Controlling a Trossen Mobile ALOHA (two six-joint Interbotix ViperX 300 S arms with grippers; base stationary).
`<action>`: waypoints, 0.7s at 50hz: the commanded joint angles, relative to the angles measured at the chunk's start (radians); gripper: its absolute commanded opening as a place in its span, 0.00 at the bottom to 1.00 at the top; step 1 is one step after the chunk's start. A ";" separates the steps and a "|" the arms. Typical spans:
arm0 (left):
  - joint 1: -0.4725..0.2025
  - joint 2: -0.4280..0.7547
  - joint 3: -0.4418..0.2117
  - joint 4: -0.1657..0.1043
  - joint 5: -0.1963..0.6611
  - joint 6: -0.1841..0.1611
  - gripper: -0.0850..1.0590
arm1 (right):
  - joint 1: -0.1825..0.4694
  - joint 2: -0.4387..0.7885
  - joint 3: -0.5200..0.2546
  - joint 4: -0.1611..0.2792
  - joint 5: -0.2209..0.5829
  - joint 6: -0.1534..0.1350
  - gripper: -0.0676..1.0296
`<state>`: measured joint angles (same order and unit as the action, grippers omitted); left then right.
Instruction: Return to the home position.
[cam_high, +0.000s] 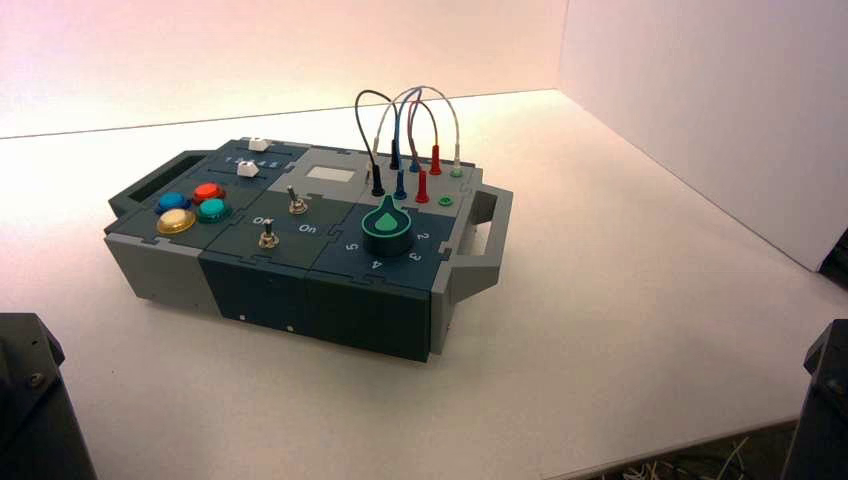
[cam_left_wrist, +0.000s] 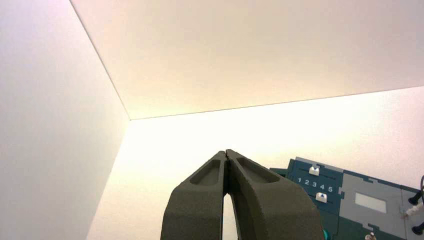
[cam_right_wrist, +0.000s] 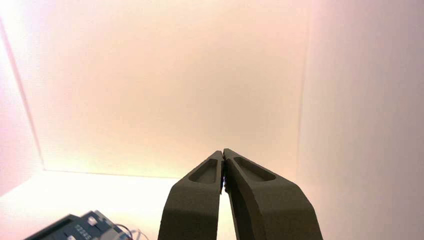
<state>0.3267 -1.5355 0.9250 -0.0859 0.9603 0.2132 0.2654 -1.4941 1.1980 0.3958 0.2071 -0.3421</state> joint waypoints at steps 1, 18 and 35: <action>0.000 0.005 -0.021 0.003 0.012 0.003 0.05 | -0.006 0.032 -0.018 0.003 0.008 0.005 0.05; -0.014 -0.029 -0.003 0.008 0.038 0.003 0.05 | -0.005 0.155 -0.026 0.003 0.023 0.012 0.05; -0.048 -0.017 0.000 0.020 0.034 0.003 0.05 | -0.005 0.213 -0.044 -0.003 0.054 0.011 0.05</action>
<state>0.2961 -1.5769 0.9357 -0.0690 1.0032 0.2163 0.2608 -1.3039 1.1888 0.3912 0.2546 -0.3344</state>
